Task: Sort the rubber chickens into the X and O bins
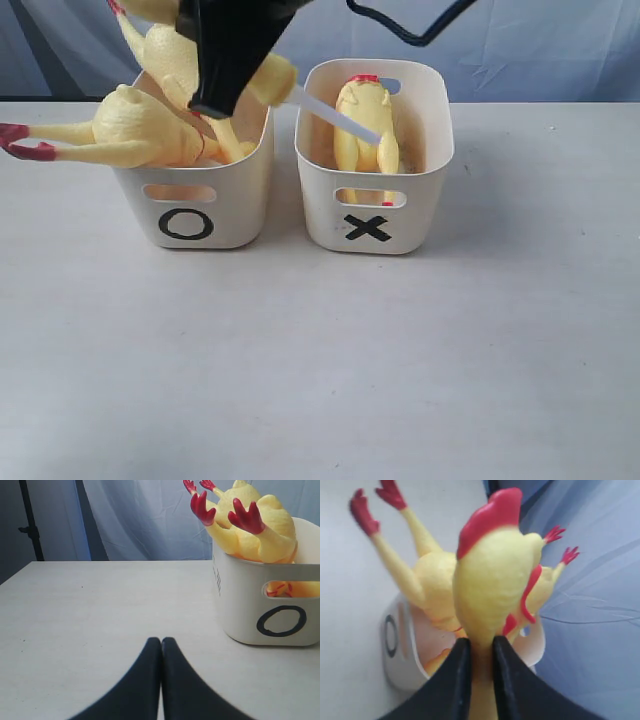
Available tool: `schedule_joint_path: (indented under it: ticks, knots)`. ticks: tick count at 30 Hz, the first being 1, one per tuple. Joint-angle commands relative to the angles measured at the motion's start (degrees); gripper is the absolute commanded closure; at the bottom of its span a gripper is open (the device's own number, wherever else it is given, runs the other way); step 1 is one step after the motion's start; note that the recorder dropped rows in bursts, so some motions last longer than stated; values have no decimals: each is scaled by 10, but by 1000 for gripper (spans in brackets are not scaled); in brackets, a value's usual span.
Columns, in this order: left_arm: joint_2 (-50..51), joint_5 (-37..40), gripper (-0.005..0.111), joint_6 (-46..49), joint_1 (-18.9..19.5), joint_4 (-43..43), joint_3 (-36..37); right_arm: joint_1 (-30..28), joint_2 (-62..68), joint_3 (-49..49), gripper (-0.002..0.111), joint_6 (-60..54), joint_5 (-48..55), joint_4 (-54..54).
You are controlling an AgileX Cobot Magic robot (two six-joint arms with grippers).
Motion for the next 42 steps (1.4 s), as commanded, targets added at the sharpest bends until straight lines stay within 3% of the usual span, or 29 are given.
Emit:
schedule_joint_path:
  ticks: [1, 5, 8, 14, 15, 20, 23, 26, 29, 34, 42]
  knots:
    - [-3, -9, 107, -2, -2, 2, -1, -26, 27, 4, 109, 49, -98, -65]
    - [-3, -9, 107, -2, -2, 2, -1, -73, 64, 5, 109, 102, -184, -102]
    - [-3, -9, 107, -2, -2, 2, -1, -119, 92, 5, 104, 182, -165, -90]
    - [-3, -9, 107, -2, -2, 2, -1, -181, 123, 5, 48, 263, -110, -48]
    - [-3, -9, 107, -2, -2, 2, -1, -183, 123, 5, 44, 269, -108, -40]
    - [-3, -9, 107, -2, -2, 2, -1, -169, 83, 5, 55, 269, -98, -9]
    - [-3, -9, 107, -2, -2, 2, -1, -139, 48, 5, 66, 202, -36, 12]
    - [-3, -9, 107, -2, -2, 2, -1, -107, 26, 5, 83, 125, 54, 50]
    - [-3, -9, 107, -2, -2, 2, -1, -83, 11, 6, 109, 55, 165, 103]
    - [-3, -9, 107, -2, -2, 2, -1, -74, 9, 13, 108, 8, 349, 166]
    - [-3, -9, 107, -2, -2, 2, -1, -55, -57, 168, 108, 2, 349, 226]
